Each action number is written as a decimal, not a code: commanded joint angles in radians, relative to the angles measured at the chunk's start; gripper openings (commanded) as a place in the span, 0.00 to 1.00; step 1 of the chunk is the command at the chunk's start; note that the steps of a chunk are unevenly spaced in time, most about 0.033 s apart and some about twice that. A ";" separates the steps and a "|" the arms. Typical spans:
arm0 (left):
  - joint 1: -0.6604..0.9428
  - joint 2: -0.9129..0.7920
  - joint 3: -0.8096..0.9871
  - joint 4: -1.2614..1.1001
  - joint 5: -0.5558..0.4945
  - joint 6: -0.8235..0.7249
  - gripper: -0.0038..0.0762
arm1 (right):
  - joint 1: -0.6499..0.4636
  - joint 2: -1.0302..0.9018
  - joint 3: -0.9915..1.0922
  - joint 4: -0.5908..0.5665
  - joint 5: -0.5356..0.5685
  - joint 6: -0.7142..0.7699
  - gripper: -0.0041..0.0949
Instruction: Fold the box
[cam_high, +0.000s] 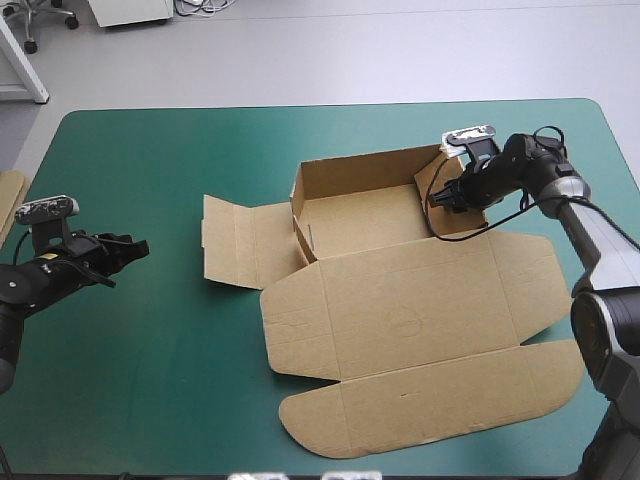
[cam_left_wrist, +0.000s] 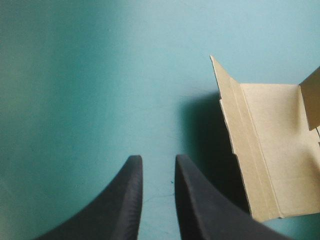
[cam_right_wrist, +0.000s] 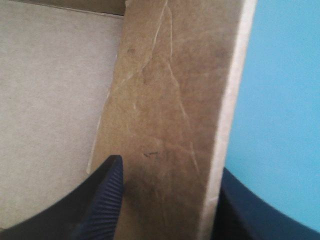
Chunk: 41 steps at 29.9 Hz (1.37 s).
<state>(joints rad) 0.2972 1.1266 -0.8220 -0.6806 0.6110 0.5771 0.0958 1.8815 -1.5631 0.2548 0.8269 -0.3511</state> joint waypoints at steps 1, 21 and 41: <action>-0.003 -0.021 -0.028 -0.043 -0.035 0.005 0.26 | 0.000 -0.030 -0.045 -0.010 -0.012 -0.009 0.37; -0.003 -0.021 -0.028 -0.066 -0.016 0.009 0.26 | -0.002 -0.024 -0.127 -0.119 0.033 0.093 0.03; -0.003 -0.021 -0.028 -0.066 -0.039 0.031 0.26 | -0.193 -0.086 -0.172 0.360 0.058 -0.096 0.03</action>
<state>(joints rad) 0.2972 1.1266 -0.8220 -0.7041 0.6161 0.5986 -0.0687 1.8826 -1.6900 0.5152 0.8930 -0.4270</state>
